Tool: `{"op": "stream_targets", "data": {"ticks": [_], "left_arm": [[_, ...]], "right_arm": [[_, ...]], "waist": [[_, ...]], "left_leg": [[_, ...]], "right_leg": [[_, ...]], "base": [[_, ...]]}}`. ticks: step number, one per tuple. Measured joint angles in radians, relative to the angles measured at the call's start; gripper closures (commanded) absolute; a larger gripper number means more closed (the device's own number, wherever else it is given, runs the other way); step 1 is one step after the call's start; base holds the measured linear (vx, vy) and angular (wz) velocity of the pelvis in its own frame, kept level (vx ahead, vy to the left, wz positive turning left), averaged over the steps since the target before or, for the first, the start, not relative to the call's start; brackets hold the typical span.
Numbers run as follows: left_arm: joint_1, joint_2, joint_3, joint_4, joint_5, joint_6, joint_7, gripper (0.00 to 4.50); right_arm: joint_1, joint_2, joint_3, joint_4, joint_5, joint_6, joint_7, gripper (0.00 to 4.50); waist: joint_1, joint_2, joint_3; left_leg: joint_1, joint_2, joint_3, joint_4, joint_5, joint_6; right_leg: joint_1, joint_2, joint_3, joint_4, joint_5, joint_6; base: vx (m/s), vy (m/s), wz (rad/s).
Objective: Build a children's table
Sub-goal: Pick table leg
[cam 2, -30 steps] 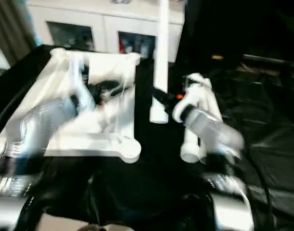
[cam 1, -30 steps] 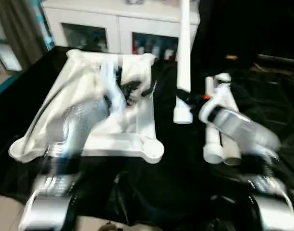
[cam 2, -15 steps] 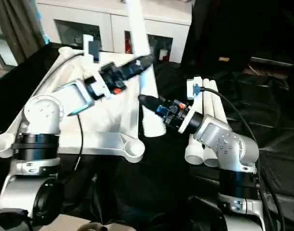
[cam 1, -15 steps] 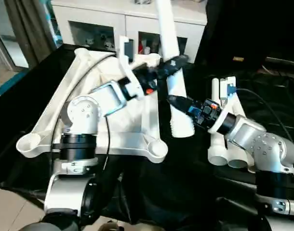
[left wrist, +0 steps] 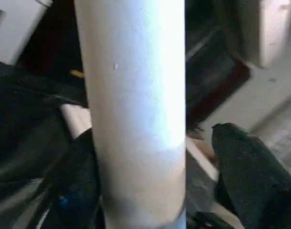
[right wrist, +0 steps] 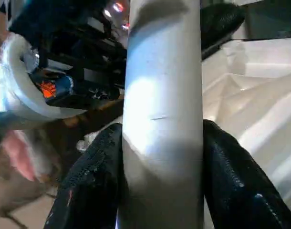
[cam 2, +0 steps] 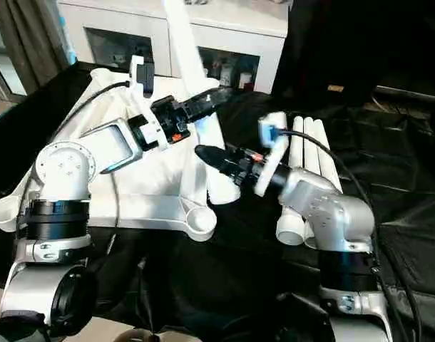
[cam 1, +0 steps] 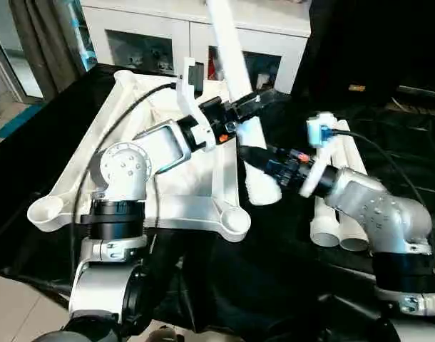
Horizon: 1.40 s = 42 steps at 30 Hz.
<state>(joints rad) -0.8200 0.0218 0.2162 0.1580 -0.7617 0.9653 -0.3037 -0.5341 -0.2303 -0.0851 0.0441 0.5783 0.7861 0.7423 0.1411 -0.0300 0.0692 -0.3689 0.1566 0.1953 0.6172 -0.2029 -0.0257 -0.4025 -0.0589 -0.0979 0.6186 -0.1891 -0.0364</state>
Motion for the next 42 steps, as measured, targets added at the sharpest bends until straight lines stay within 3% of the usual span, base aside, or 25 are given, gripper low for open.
{"op": "stream_targets", "data": {"ticks": [10,18,22,24,27,31,37,41,42], "left_arm": [[0.000,-0.033,0.014,0.001,0.081,-0.075,0.155,1.63],[0.000,-0.043,0.026,0.011,0.079,-0.076,0.176,2.44],[0.000,-0.051,0.026,0.004,0.074,-0.077,0.171,2.55],[0.002,-0.049,0.026,0.004,0.074,-0.082,0.159,2.58],[0.004,-0.024,0.015,0.004,0.066,-0.092,0.071,2.60],[-0.004,0.062,-0.049,0.012,0.028,-0.090,-0.160,2.61],[-0.034,0.161,-0.095,0.027,-0.009,-0.076,-0.431,2.62],[-0.051,0.189,-0.115,0.030,-0.039,-0.061,-0.546,2.62],[-0.053,0.195,-0.115,0.030,-0.043,-0.059,-0.563,2.62]], "right_arm": [[-0.016,0.022,0.060,0.002,-0.095,-0.055,-0.090,2.60],[-0.017,0.024,0.077,0.009,-0.114,-0.073,-0.102,2.60],[-0.019,0.024,0.081,0.009,-0.117,-0.081,-0.101,2.60],[-0.021,0.024,0.081,0.009,-0.117,-0.082,-0.100,2.04],[-0.034,0.025,0.068,0.010,-0.090,-0.074,-0.084,1.84],[-0.068,-0.011,0.034,0.023,0.001,-0.019,-0.006,1.53],[-0.070,-0.091,0.003,0.012,0.144,0.120,0.154,1.52],[-0.070,-0.141,0.017,-0.022,0.175,0.154,0.228,1.52],[-0.070,-0.144,0.017,-0.028,0.180,0.159,0.235,1.69]], "waist": [[0.000,0.000,0.000],[0.000,-0.001,0.000],[0.000,-0.001,0.000],[0.000,-0.001,0.000],[0.000,-0.002,0.001],[0.001,-0.004,0.001],[0.001,-0.004,0.002],[0.002,-0.005,0.002],[0.001,-0.005,0.002]], "left_leg": [[-0.002,0.000,0.000,0.000,-0.001,0.001],[-0.002,0.000,0.000,0.000,-0.001,0.001],[-0.002,0.000,0.000,0.000,-0.001,0.001],[-0.002,0.000,0.000,0.000,-0.001,0.001],[-0.002,0.000,0.000,0.000,-0.001,0.001],[-0.002,0.000,0.000,0.000,-0.001,0.002],[-0.002,0.000,0.001,0.000,-0.001,0.002],[-0.002,0.000,0.001,0.000,-0.001,0.002],[-0.002,0.000,0.001,0.000,-0.001,0.001]], "right_leg": [[0.000,0.000,0.000,-0.004,0.004,-0.003],[0.000,0.000,0.000,-0.004,0.004,-0.003],[0.000,0.000,0.000,-0.004,0.004,-0.003],[0.000,0.000,0.000,-0.004,0.004,-0.003],[0.000,0.000,0.000,-0.004,0.004,-0.003],[0.000,0.000,0.000,-0.004,0.004,-0.003],[0.000,0.000,0.000,-0.004,0.004,-0.003],[0.000,0.000,0.000,-0.003,0.004,-0.003],[0.000,0.000,0.000,-0.003,0.004,-0.003]], "base": [[0.000,0.000,0.00],[0.000,0.000,0.00],[0.000,0.000,0.00],[0.000,0.000,0.00],[0.000,0.000,0.00],[0.000,0.000,0.00],[0.000,0.000,0.00],[0.000,0.000,0.00],[0.000,0.000,0.00]]}}
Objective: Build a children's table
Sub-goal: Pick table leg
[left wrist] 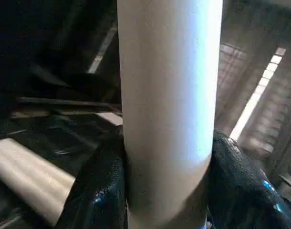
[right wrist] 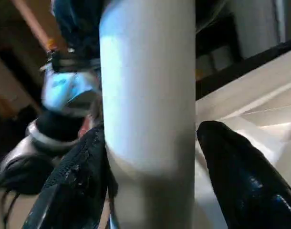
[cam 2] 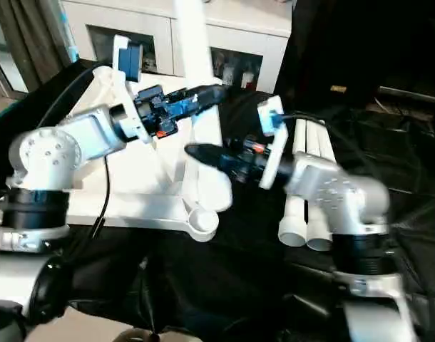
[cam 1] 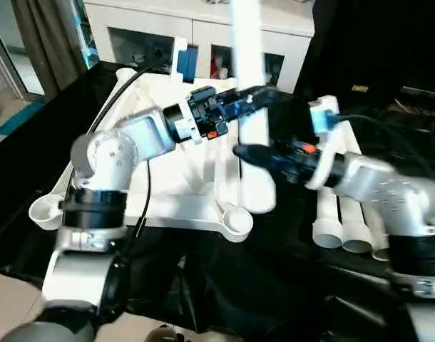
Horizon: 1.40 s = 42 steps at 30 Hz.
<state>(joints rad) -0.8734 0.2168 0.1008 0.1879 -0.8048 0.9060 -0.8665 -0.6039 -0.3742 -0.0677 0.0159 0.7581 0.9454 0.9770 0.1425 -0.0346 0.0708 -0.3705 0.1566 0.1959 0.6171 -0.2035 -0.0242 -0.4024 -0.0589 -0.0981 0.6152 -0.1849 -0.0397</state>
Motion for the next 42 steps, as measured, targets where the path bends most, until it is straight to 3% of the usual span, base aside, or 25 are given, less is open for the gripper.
{"op": "stream_targets", "data": {"ticks": [8,18,21,23,28,32,33,34,42], "left_arm": [[-0.003,0.010,0.000,0.018,-0.026,0.010,-0.087,2.62],[-0.002,0.006,0.028,0.030,-0.027,-0.008,-0.083,2.62],[-0.003,-0.015,0.039,0.042,-0.002,-0.061,-0.013,1.92],[-0.017,-0.044,0.040,0.070,0.050,-0.099,0.087,1.92],[-0.005,-0.096,0.018,0.003,0.195,-0.126,0.348,1.46],[0.010,-0.137,-0.017,-0.020,0.251,-0.127,0.471,1.46],[0.010,-0.142,-0.023,-0.022,0.261,-0.127,0.490,1.74],[0.012,-0.148,-0.027,-0.022,0.273,-0.129,0.508,1.74],[0.023,-0.166,-0.026,-0.055,0.287,-0.123,0.569,2.46]], "right_arm": [[0.014,-0.039,0.047,-0.049,0.034,0.051,0.041,2.34],[0.015,0.021,0.055,-0.044,0.016,-0.022,-0.011,2.59],[0.011,0.055,0.057,-0.025,-0.028,-0.094,-0.067,2.59],[0.006,0.066,0.070,0.002,-0.104,-0.132,-0.150,2.59],[0.006,0.099,0.074,0.041,-0.179,-0.166,-0.276,2.60],[0.006,0.109,0.076,0.052,-0.210,-0.174,-0.307,2.60],[0.006,0.111,0.076,0.061,-0.215,-0.175,-0.314,2.60],[0.006,0.114,0.077,0.067,-0.221,-0.177,-0.319,2.60],[0.002,0.128,0.086,0.083,-0.249,-0.205,-0.338,2.60]], "waist": [[0.000,-0.002,-0.001],[-0.002,-0.006,0.000],[0.001,-0.007,-0.001],[0.002,-0.010,-0.001],[0.000,-0.014,0.000],[-0.002,-0.025,0.001],[-0.003,-0.028,0.001],[-0.006,-0.032,0.000],[-0.006,-0.035,0.000]], "left_leg": [[0.000,0.000,0.000,0.000,0.000,0.000],[0.000,0.000,0.000,0.000,0.000,0.000],[0.000,0.000,0.000,0.000,0.000,-0.001],[0.000,0.000,0.000,0.000,0.000,-0.002],[-0.001,0.000,0.000,0.000,0.001,-0.002],[-0.002,0.001,0.000,0.000,0.003,0.002],[-0.002,0.001,0.000,0.000,0.003,0.002],[-0.001,0.001,0.000,0.000,0.003,0.001],[-0.002,0.001,0.000,0.000,0.003,0.001]], "right_leg": [[0.000,0.000,0.000,0.000,0.000,0.000],[0.000,0.000,0.000,0.001,0.000,0.000],[0.000,0.000,0.000,0.000,0.000,-0.001],[0.001,0.000,0.000,0.000,0.000,-0.001],[0.001,0.000,0.001,0.001,0.001,0.000],[0.000,0.000,0.000,0.001,0.001,0.000],[0.000,0.000,0.000,0.001,0.001,0.000],[0.000,0.000,0.000,0.001,0.001,0.000],[0.000,0.000,0.000,0.001,0.001,0.000]], "base": [[0.000,0.000,0.00],[0.000,0.000,0.00],[0.000,0.000,0.00],[0.000,0.000,0.00],[0.000,0.000,0.00],[0.000,0.000,0.00],[0.000,0.000,0.00],[0.000,0.000,0.00],[0.000,0.000,0.00]]}}
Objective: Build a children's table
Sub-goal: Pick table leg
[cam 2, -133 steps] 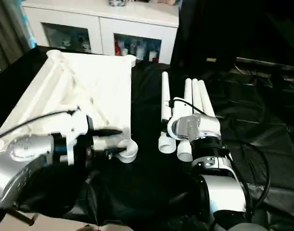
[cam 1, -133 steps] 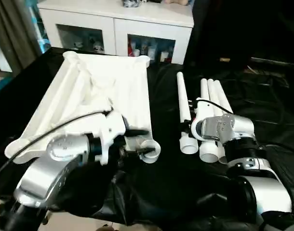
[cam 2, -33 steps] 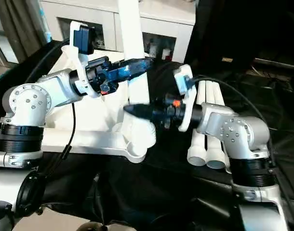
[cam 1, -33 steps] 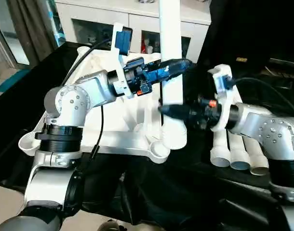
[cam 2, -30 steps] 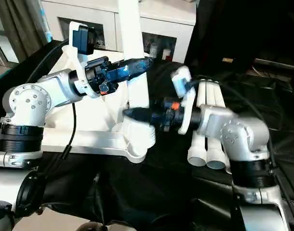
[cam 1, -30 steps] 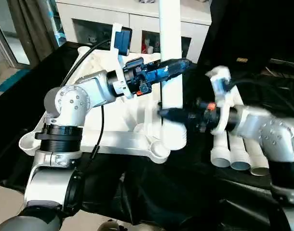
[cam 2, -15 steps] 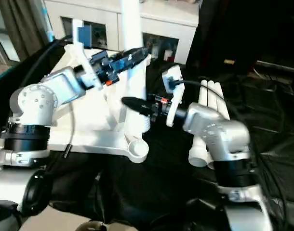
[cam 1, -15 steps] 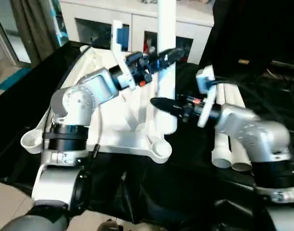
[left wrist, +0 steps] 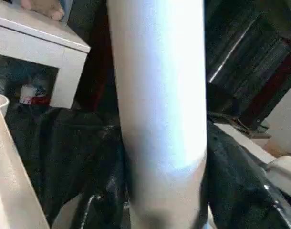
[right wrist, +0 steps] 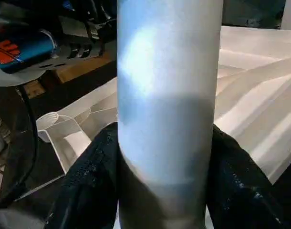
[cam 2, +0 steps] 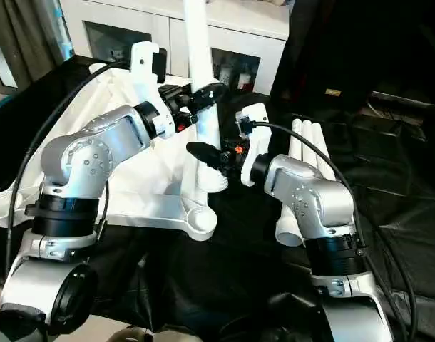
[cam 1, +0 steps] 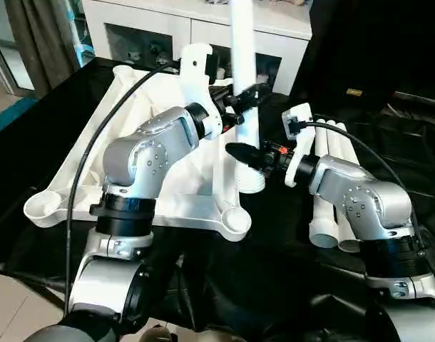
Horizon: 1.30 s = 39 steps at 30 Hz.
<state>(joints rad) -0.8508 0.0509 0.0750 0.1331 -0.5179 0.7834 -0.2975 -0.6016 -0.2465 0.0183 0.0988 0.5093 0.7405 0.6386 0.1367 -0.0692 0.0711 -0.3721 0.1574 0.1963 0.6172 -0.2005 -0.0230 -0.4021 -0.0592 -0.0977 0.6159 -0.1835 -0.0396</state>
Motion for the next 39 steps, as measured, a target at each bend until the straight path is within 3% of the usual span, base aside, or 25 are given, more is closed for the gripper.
{"op": "stream_targets", "data": {"ticks": [7,9,12,14,19,26,39], "left_arm": [[0.017,-0.013,0.022,-0.010,-0.013,-0.021,-0.005,2.60],[0.017,-0.012,0.023,-0.010,-0.016,-0.024,-0.013,2.61],[0.017,0.004,0.021,-0.007,-0.018,-0.027,-0.048,2.62],[0.016,0.016,0.016,0.006,-0.023,-0.024,-0.075,2.62],[-0.026,0.042,-0.005,0.050,-0.040,-0.006,-0.164,2.62],[-0.063,0.091,-0.030,0.080,-0.083,0.062,-0.292,2.62],[-0.078,0.086,-0.004,0.090,-0.155,0.116,-0.352,2.62]], "right_arm": [[0.000,0.023,-0.003,0.000,-0.005,-0.012,-0.007,2.60],[0.000,0.028,-0.009,0.000,0.000,-0.011,-0.006,2.04],[-0.001,0.020,-0.034,0.000,0.048,0.002,0.024,1.84],[-0.008,-0.018,-0.059,-0.002,0.090,0.037,0.068,1.48],[-0.016,-0.088,-0.081,-0.018,0.138,0.111,0.159,1.43],[-0.019,-0.207,-0.041,-0.045,0.163,0.169,0.289,1.43],[-0.023,-0.241,0.005,-0.059,0.177,0.213,0.370,1.43]], "waist": [[0.000,-0.001,0.000],[0.000,-0.001,0.000],[0.001,-0.001,0.000],[0.005,-0.002,0.000],[0.005,-0.004,0.000],[0.005,-0.004,0.000],[0.007,-0.004,0.000]], "left_leg": [[0.000,0.000,0.000,0.000,0.000,0.000],[0.000,0.000,0.000,0.000,0.000,0.000],[0.000,0.000,0.000,0.000,0.000,0.000],[0.000,0.000,0.000,0.000,0.000,0.000],[0.000,0.000,0.000,0.000,0.000,0.001],[0.000,0.000,0.000,0.000,0.000,0.001],[0.000,0.000,0.000,0.001,0.000,0.001]], "right_leg": [[0.000,0.000,0.000,0.000,0.000,0.000],[0.000,0.000,0.000,0.000,0.000,0.000],[0.000,0.000,0.000,0.000,0.000,0.000],[0.000,0.000,0.000,0.000,0.000,0.000],[0.000,0.000,0.000,0.000,0.000,0.000],[0.000,0.000,0.000,0.000,0.000,0.000],[0.001,0.000,0.000,0.000,0.001,-0.001]], "base": [[0.000,0.000,0.00],[0.000,0.000,0.00],[0.000,0.000,0.00],[0.000,0.000,0.00],[0.000,0.000,0.00],[0.000,0.000,0.00],[0.000,0.000,0.00]]}}
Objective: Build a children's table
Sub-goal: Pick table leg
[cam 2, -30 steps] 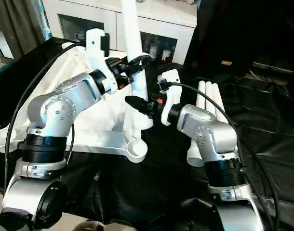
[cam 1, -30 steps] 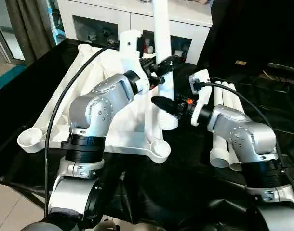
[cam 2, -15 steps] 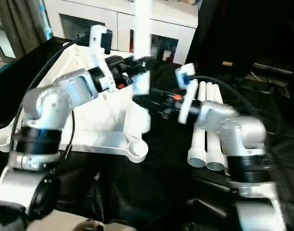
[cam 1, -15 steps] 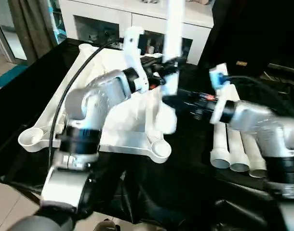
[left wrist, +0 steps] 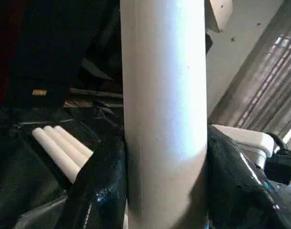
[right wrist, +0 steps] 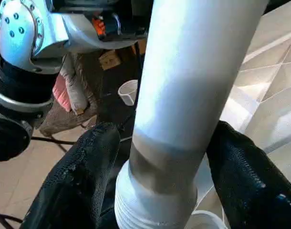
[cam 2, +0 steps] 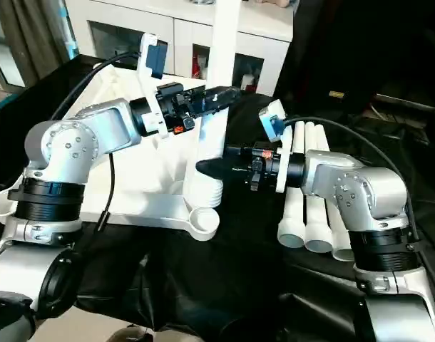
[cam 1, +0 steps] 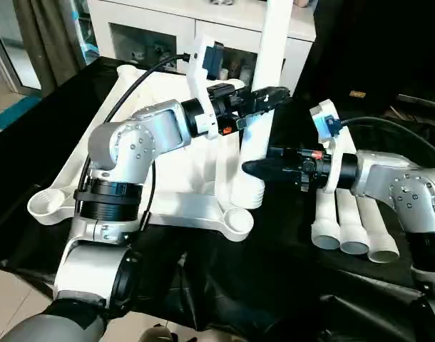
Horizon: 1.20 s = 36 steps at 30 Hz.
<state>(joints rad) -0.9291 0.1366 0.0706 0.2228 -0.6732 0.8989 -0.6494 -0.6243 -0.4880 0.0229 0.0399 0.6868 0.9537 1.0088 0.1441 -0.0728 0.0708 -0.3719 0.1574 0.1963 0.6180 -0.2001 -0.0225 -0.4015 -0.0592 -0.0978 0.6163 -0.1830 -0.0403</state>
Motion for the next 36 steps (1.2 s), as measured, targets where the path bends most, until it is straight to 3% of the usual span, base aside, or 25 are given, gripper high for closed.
{"op": "stream_targets", "data": {"ticks": [10,36], "left_arm": [[-0.031,-0.038,0.020,0.018,-0.027,-0.003,-0.001,2.63],[-0.008,0.012,-0.010,-0.002,-0.033,0.021,-0.103,2.63]], "right_arm": [[-0.022,0.045,0.029,0.049,-0.009,-0.004,0.019,1.43],[-0.022,0.008,0.005,0.050,0.027,0.018,0.064,1.43]], "waist": [[0.000,0.001,0.000],[0.001,0.001,0.000]], "left_leg": [[0.000,0.000,0.000,0.000,0.000,0.000],[0.001,0.000,0.000,0.001,-0.001,-0.002]], "right_leg": [[0.000,0.000,0.000,0.000,0.000,0.000],[0.001,0.000,0.000,0.001,0.000,-0.001]], "base": [[0.000,0.000,0.00],[0.000,0.000,0.00]]}}
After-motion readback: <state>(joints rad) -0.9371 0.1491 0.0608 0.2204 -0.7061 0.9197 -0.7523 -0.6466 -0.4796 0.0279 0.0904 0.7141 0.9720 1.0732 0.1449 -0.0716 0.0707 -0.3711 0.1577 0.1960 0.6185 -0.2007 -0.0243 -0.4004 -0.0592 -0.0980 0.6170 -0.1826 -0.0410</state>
